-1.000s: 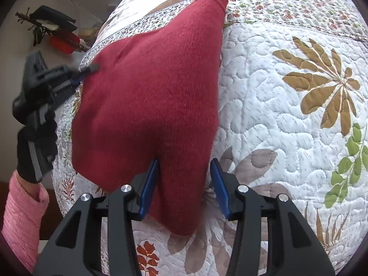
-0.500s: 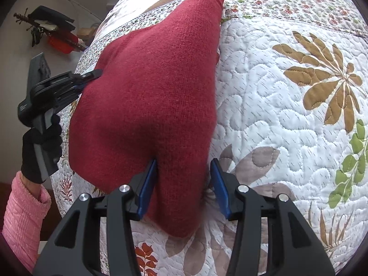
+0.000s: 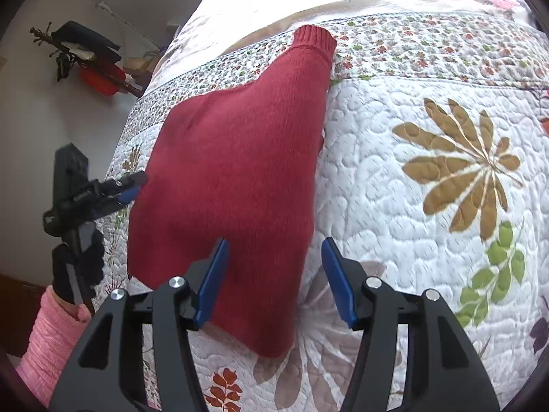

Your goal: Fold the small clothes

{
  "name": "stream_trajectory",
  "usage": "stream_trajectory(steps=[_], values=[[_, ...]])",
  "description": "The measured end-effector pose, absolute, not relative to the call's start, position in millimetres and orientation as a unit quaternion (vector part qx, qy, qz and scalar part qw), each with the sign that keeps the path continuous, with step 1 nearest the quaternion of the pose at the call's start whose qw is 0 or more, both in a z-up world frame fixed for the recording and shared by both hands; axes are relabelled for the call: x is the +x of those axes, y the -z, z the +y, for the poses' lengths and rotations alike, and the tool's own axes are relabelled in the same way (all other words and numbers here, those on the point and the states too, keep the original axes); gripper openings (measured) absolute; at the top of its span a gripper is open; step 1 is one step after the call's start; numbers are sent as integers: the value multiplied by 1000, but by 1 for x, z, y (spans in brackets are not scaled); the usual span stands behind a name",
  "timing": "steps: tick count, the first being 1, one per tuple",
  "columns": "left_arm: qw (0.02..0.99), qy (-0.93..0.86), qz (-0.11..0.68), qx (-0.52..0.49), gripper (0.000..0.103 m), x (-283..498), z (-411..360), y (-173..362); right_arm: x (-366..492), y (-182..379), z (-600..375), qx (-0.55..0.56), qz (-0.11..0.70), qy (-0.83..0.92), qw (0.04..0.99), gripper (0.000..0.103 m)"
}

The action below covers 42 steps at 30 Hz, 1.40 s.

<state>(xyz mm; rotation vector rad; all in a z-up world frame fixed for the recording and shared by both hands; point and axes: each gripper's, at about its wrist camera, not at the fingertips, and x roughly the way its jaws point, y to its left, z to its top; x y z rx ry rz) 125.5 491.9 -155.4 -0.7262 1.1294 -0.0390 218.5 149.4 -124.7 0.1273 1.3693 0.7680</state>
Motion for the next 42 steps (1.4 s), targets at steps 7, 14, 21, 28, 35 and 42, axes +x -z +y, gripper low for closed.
stream_trajectory(steps=[7,14,21,28,35,42], values=[[766,75,546,-330,71,146,479,180,244,143,168,70,634,-350,686,62],[744,142,539,-369,85,165,462,196,268,176,190,125,659,-360,649,74],[753,139,532,-362,42,163,445,187,267,177,185,163,660,-368,635,45],[756,179,496,-387,40,131,400,146,242,122,129,167,629,-392,651,42],[773,209,487,-349,40,108,315,111,202,89,26,177,616,-386,664,42],[773,206,510,-317,40,92,254,123,174,100,-35,168,623,-365,671,42]])
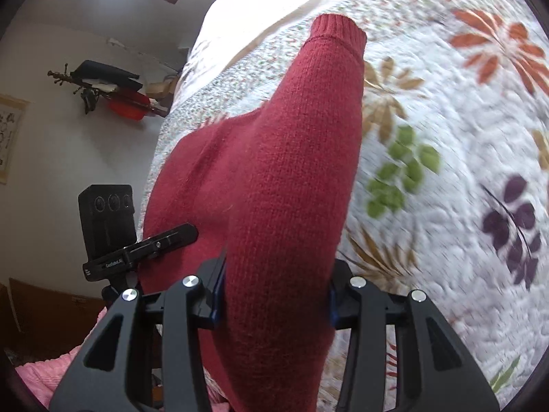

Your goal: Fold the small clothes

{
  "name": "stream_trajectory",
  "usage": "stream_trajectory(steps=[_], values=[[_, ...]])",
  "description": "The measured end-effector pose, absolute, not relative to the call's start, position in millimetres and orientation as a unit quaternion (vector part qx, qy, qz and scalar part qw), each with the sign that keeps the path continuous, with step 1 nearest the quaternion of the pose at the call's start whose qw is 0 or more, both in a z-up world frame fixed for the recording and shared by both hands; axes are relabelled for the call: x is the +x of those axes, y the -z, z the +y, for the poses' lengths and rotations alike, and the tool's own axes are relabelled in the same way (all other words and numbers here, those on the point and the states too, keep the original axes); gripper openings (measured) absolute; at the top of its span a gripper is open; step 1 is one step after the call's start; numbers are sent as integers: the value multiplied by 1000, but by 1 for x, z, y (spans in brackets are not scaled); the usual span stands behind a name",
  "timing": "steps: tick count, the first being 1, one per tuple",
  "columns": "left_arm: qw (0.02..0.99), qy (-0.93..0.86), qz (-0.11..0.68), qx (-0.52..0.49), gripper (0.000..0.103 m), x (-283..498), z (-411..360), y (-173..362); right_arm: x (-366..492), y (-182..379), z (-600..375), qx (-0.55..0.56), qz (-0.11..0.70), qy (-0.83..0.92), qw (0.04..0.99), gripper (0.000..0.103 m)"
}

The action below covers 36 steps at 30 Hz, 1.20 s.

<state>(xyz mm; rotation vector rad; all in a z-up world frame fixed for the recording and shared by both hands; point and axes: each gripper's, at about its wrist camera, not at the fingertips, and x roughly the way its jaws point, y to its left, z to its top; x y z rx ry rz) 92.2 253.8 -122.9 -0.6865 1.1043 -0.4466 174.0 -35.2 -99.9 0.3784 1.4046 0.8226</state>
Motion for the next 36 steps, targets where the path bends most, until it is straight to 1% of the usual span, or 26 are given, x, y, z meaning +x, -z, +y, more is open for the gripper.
stream_trajectory(steps=[7,11,12,13,15,18,22,25,28,29,30,31,33,34,36], values=[[766,184,537,-303,40,81,243,163,164,153,-47,180,642,-340,663,43],[764,182,532,-318,43,71,247,179,156,172,-55,193,642,-335,662,48],[763,178,531,-322,46,69,247,182,155,173,-55,194,642,-333,663,51],[763,175,531,-325,50,69,246,183,155,173,-54,189,643,-330,664,53],[760,169,532,-333,53,67,245,184,151,169,-57,176,645,-325,669,60],[764,163,533,-326,55,56,246,178,138,159,-64,158,641,-323,678,61],[779,148,535,-293,61,28,245,169,119,152,-79,153,639,-316,684,62],[787,132,533,-282,63,2,249,164,102,151,-89,165,643,-316,678,62],[786,124,541,-272,63,-16,246,163,80,156,-94,140,652,-311,677,62],[788,119,546,-259,63,-24,244,165,69,160,-96,129,656,-307,677,59],[789,116,548,-252,63,-30,243,166,63,163,-98,132,658,-309,674,48],[790,112,550,-246,63,-37,242,167,60,166,-99,141,660,-312,668,42],[790,103,550,-251,63,-44,242,169,50,168,-107,159,657,-310,669,35],[788,100,550,-257,63,-47,243,170,48,167,-109,164,654,-310,670,34],[789,93,549,-260,63,-51,244,170,44,164,-113,171,651,-304,674,28]])
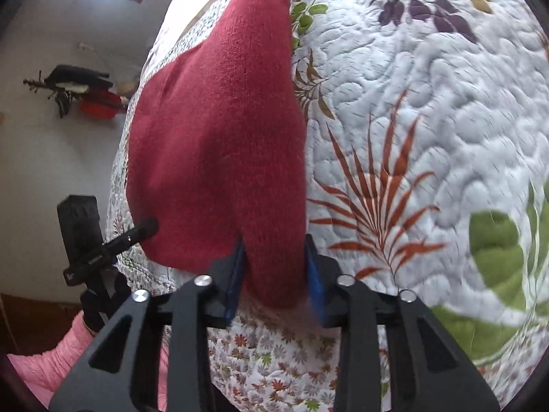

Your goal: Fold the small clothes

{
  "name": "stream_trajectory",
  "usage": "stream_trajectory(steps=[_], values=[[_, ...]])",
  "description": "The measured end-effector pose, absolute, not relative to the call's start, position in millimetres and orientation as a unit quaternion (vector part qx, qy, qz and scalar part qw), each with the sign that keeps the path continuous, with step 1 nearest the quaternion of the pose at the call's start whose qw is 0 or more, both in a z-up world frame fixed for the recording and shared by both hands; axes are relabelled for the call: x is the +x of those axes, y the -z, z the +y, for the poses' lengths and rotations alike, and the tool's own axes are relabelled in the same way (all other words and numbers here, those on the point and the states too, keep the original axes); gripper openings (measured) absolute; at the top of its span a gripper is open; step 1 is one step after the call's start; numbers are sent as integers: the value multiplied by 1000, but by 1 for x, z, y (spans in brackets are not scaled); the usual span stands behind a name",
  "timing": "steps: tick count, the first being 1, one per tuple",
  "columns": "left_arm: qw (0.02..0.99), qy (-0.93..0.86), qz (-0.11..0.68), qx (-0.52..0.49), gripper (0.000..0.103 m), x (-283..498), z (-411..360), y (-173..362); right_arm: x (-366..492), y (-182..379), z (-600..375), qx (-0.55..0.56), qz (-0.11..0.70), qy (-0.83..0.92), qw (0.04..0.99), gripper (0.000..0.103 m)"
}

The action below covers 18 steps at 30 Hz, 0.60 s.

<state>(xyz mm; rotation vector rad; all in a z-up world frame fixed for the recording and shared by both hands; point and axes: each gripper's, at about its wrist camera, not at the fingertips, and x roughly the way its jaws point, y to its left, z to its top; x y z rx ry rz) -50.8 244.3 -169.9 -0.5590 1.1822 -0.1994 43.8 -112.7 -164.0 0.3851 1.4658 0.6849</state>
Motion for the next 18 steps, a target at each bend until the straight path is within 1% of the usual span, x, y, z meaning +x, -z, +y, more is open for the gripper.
stream_trajectory(steps=[3,7,13,14,16,17,18], values=[[793,85,552,-245,63,-54,243,170,43,162,-109,152,651,-295,682,27],[794,81,557,-230,64,-51,239,173,46,172,-100,124,659,-277,688,27],[793,78,555,-238,65,-54,241,177,53,184,-89,121,660,-264,693,31],[793,76,556,-239,65,-56,242,176,53,182,-91,124,659,-260,695,33],[792,70,558,-238,65,-59,241,173,50,177,-95,120,654,-252,703,43],[793,67,558,-235,65,-63,240,170,45,172,-98,109,649,-248,711,45],[795,63,557,-231,65,-66,240,168,41,168,-98,97,646,-246,716,46]])
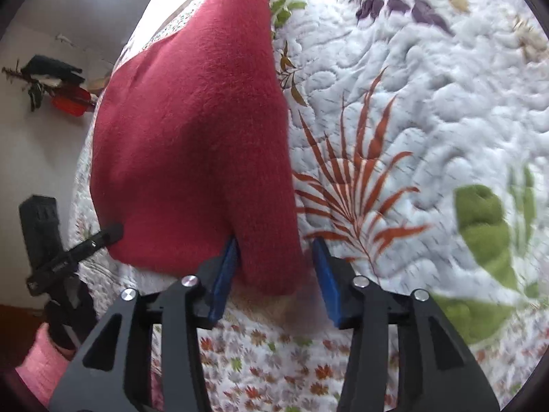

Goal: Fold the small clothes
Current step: 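Open both grippers and withdraw them from the folded sweater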

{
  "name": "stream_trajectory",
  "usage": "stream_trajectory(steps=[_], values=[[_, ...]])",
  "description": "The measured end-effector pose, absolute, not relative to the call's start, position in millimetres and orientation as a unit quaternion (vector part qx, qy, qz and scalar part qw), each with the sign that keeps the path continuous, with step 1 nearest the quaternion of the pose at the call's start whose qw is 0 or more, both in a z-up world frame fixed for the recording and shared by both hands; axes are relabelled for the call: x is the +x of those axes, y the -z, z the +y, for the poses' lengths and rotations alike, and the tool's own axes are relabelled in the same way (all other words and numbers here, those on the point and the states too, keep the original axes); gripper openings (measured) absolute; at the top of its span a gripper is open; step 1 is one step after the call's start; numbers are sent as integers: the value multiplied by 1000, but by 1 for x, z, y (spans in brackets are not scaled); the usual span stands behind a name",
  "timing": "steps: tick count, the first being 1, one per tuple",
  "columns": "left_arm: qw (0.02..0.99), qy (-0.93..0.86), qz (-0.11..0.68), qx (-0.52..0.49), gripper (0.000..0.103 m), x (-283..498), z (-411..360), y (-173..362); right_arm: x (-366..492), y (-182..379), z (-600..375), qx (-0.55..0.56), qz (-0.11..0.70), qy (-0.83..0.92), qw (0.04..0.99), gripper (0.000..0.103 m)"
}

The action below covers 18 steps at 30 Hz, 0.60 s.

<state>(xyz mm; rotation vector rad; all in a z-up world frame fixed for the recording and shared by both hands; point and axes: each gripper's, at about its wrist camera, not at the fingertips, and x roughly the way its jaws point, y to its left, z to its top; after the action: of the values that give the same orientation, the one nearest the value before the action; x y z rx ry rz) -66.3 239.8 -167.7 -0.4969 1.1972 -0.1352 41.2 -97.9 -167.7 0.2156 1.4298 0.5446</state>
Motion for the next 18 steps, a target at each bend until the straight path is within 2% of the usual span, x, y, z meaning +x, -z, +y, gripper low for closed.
stream_trajectory(steps=[5,9,12,14,15,18], values=[[803,32,550,-226,64,-88,241,151,20,148,-103,62,631,-224,740,46],[804,-10,562,-191,65,-103,235,138,-3,133,-105,7,614,-185,767,68],[804,-35,567,-174,74,-117,230,131,-20,124,-108,-11,606,-168,777,79],[805,-48,567,-171,75,-127,228,125,-32,118,-106,-26,598,-159,785,82],[805,-53,566,-168,75,-131,227,123,-37,115,-104,-34,595,-154,788,88],[806,-72,566,-154,76,-143,221,115,-47,104,-103,-49,586,-146,795,89]])
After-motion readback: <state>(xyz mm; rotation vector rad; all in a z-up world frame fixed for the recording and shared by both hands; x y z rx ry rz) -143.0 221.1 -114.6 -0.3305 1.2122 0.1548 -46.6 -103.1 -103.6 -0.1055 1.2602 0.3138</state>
